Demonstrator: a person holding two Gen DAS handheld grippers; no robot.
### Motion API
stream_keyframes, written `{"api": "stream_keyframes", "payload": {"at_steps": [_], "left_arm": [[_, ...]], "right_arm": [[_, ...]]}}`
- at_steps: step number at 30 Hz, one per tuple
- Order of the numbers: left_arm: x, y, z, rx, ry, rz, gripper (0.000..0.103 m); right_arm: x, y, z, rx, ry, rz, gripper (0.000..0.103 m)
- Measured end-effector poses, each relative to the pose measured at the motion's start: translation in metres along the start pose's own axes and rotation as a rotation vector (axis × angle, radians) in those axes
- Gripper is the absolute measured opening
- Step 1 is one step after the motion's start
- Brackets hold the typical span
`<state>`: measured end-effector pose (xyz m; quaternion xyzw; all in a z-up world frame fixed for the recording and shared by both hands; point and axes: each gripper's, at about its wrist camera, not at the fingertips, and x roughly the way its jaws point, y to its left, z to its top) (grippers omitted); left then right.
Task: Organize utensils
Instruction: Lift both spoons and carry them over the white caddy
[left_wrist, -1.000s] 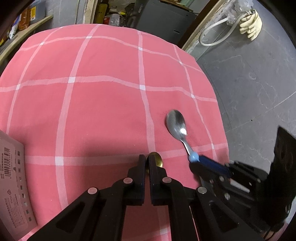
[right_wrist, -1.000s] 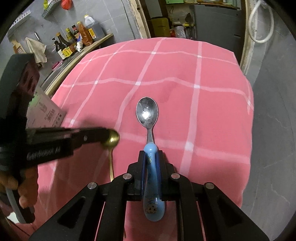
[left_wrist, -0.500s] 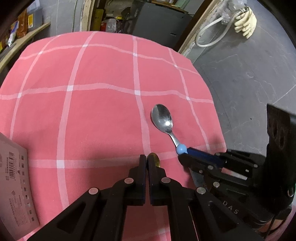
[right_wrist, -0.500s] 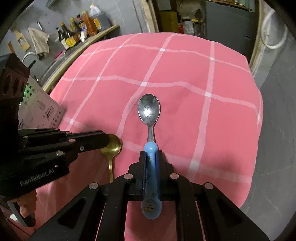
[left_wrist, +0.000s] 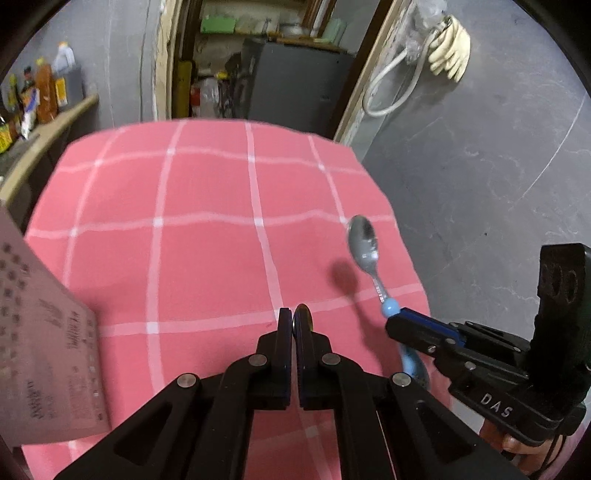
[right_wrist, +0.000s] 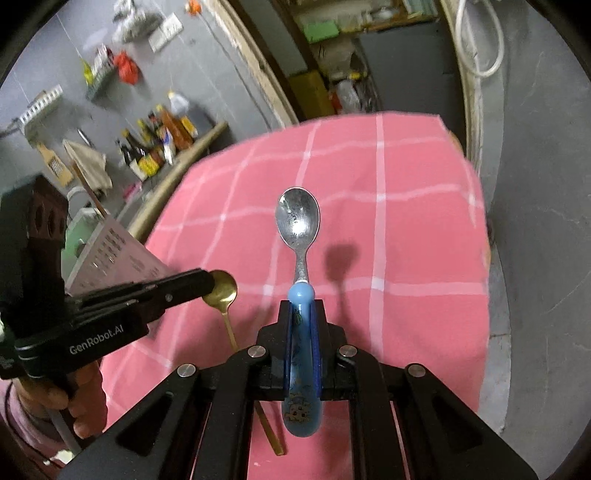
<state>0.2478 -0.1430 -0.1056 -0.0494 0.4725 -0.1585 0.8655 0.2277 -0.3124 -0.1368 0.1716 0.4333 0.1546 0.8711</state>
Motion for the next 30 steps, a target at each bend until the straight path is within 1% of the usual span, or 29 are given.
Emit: {"api": "stream_keyframes", "payload": {"at_steps": [4, 10, 13, 14, 16, 18, 20, 24, 26, 30], "left_arm": [[-0.029, 0.001, 0.007, -0.008, -0.083, 0.002, 0.002], [-0.088, -0.007, 0.028, 0.013, -0.248, 0.030, 0.002], [-0.122, -0.006, 0.041, 0.024, -0.313, 0.049, 0.002], [-0.136, -0.005, 0.046, 0.030, -0.339, 0.060, 0.002], [-0.154, -0.002, 0.055, 0.044, -0.377, 0.085, 0.002], [-0.174, 0.004, 0.062, 0.055, -0.414, 0.119, 0.002], [-0.195, 0.013, 0.068, 0.066, -0.447, 0.156, 0.002], [-0.233, 0.035, 0.073, 0.094, -0.517, 0.261, 0.002], [-0.246, 0.050, 0.076, 0.094, -0.538, 0.311, 0.002], [-0.261, 0.078, 0.073, 0.070, -0.552, 0.390, 0.002]], "right_arm": [[-0.025, 0.006, 0.010, 0.016, -0.095, 0.012, 0.009], [-0.066, 0.030, 0.028, 0.023, -0.263, 0.049, 0.009], [-0.085, 0.045, 0.039, 0.031, -0.353, 0.107, 0.009], [-0.090, 0.052, 0.044, 0.032, -0.389, 0.138, 0.009], [-0.097, 0.064, 0.051, 0.032, -0.431, 0.178, 0.009], [-0.100, 0.079, 0.059, 0.028, -0.475, 0.236, 0.009], [-0.098, 0.096, 0.065, 0.022, -0.504, 0.286, 0.009], [-0.084, 0.133, 0.073, 0.001, -0.543, 0.413, 0.009], [-0.069, 0.156, 0.076, -0.027, -0.550, 0.488, 0.009], [-0.036, 0.191, 0.073, -0.082, -0.532, 0.584, 0.009]]}}
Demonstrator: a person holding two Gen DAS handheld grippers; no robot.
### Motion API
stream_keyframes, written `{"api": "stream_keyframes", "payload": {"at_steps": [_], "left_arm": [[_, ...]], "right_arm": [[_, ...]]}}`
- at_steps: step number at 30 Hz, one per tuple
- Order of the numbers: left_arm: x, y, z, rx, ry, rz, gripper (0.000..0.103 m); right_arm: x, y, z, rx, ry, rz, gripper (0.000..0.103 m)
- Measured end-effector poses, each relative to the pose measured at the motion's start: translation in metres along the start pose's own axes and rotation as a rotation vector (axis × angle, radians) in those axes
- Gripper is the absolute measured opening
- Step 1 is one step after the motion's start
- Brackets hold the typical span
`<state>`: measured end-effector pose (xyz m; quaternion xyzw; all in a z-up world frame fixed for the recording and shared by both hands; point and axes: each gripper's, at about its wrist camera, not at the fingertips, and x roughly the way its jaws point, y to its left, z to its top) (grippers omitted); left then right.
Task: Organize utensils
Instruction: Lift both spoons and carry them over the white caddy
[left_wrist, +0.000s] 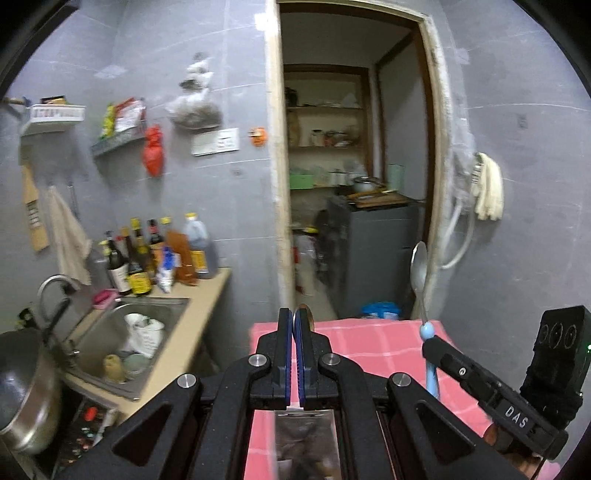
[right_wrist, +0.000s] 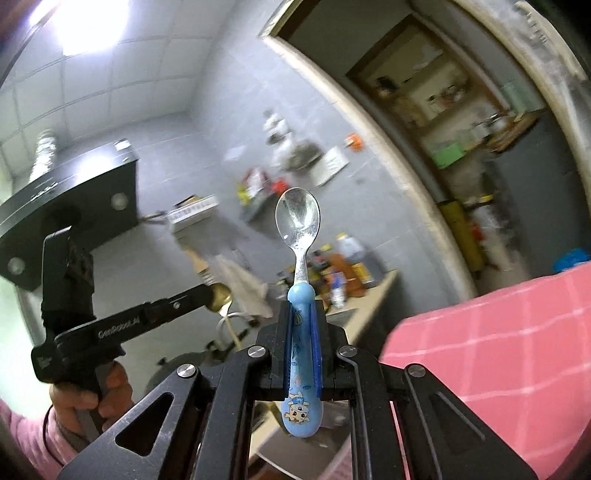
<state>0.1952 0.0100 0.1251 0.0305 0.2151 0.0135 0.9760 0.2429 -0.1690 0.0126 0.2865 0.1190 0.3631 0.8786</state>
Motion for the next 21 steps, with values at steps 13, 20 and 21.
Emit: {"api": "stream_keyframes", "payload": {"at_steps": [13, 20, 21], "left_arm": [[0.032, 0.013, -0.060, 0.088, 0.073, 0.127, 0.002], [0.040, 0.003, -0.076, 0.140, 0.101, 0.127, 0.002], [0.040, 0.002, -0.078, 0.141, 0.104, 0.126, 0.002]], "right_arm": [[0.065, -0.030, -0.077, -0.015, 0.090, 0.124, 0.009], [0.067, -0.043, -0.094, -0.026, 0.132, 0.107, 0.009], [0.066, -0.044, -0.096, -0.029, 0.137, 0.103, 0.009]]}}
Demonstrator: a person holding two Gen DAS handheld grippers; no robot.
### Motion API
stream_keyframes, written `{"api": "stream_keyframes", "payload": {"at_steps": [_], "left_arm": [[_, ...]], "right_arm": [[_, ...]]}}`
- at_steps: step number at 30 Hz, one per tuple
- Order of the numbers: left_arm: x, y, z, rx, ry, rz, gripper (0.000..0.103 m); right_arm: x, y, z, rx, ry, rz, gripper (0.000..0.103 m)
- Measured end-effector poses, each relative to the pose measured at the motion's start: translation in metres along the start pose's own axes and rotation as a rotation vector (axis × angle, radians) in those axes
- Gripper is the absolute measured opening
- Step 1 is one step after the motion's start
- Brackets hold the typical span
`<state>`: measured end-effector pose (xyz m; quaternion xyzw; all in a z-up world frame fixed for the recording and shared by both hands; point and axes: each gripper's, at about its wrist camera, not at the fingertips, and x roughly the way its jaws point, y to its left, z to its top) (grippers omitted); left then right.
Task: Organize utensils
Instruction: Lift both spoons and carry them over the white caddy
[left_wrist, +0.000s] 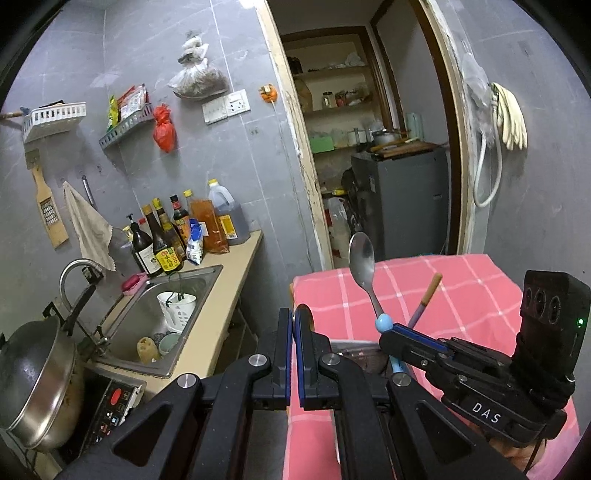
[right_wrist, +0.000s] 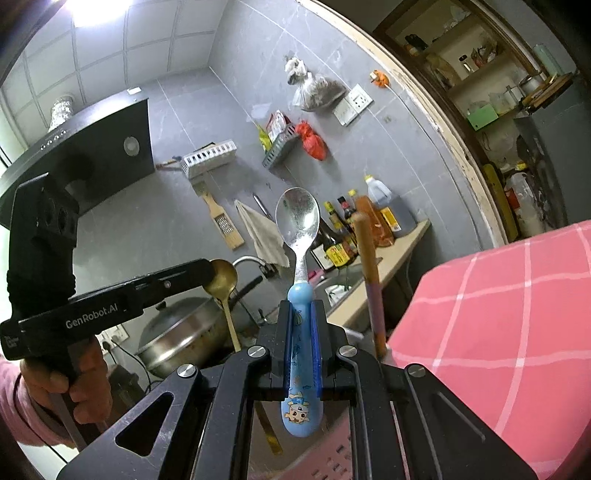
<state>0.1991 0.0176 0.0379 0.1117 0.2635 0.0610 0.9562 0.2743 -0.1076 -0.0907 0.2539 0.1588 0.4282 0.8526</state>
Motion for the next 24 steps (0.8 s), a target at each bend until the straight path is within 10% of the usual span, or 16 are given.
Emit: {"api": "stream_keyframes", "payload": {"at_steps": [24], "left_arm": [[0.016, -0.003, -0.019, -0.046, 0.087, -0.062, 0.003]], "right_arm": [[-0.027, 0.035, 0.005, -0.282, 0.083, -0.166, 0.009]]}}
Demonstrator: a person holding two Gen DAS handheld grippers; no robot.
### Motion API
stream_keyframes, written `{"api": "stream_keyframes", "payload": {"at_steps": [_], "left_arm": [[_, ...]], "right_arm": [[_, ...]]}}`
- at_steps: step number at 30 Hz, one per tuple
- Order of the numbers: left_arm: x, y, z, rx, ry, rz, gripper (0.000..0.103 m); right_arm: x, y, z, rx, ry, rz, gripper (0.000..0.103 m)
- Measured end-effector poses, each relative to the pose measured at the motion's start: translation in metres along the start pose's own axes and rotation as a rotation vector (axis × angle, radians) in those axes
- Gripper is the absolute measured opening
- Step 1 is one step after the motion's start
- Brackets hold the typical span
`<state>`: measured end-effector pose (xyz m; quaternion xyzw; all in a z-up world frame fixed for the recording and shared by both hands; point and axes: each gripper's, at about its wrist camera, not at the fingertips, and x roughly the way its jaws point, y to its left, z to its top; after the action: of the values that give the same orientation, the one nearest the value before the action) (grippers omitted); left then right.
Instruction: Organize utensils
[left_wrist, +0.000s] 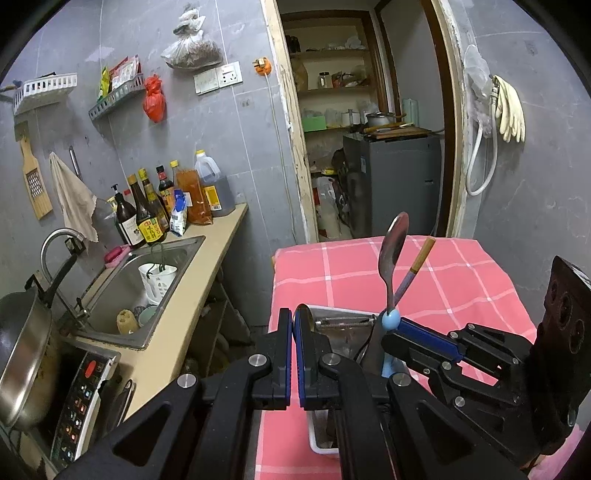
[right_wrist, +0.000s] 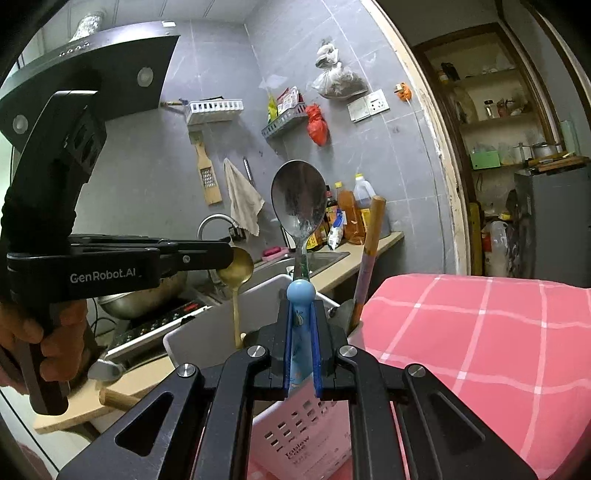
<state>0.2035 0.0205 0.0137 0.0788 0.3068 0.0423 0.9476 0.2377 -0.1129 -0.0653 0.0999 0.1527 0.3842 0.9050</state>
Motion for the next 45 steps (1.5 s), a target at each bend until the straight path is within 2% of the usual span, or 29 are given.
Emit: {"api": "stream_keyframes", "payload": {"at_steps": [5, 19, 20, 22, 24, 28, 40, 42, 45], "left_arm": [[0.004, 0.002, 0.000, -0.019, 0.022, -0.013, 0.003], [0.015, 0.016, -0.008, -0.160, 0.094, -0.127, 0.005], [0.015, 0.016, -0.009, -0.165, 0.097, -0.130, 0.007], [0.013, 0.018, -0.010, -0.174, 0.092, -0.129, 0.019], [0.009, 0.021, -0.012, -0.192, 0.068, -0.130, 0.039], [0.003, 0.026, -0.013, -0.219, 0.039, -0.141, 0.042], [-0.012, 0.032, -0.018, -0.252, -0.037, -0.182, 0.066], [-0.018, 0.032, -0.018, -0.248, -0.059, -0.194, 0.076], [-0.027, 0.030, -0.017, -0.242, -0.095, -0.215, 0.079]], "right_arm": [[-0.005, -0.001, 0.003, -0.015, 0.027, -0.002, 0.009], [-0.007, -0.001, 0.003, 0.009, 0.094, -0.017, 0.010], [-0.007, -0.002, 0.003, 0.015, 0.096, -0.018, 0.012], [-0.007, -0.002, 0.003, 0.024, 0.096, -0.021, 0.017], [-0.009, -0.001, 0.005, 0.032, 0.093, -0.030, 0.022], [-0.014, -0.001, 0.007, 0.060, 0.086, -0.071, 0.028], [-0.052, 0.012, 0.031, 0.094, 0.017, -0.246, 0.053], [-0.060, 0.017, 0.037, 0.099, 0.000, -0.282, 0.058], [-0.072, 0.023, 0.043, 0.113, -0.019, -0.342, 0.062]]}}
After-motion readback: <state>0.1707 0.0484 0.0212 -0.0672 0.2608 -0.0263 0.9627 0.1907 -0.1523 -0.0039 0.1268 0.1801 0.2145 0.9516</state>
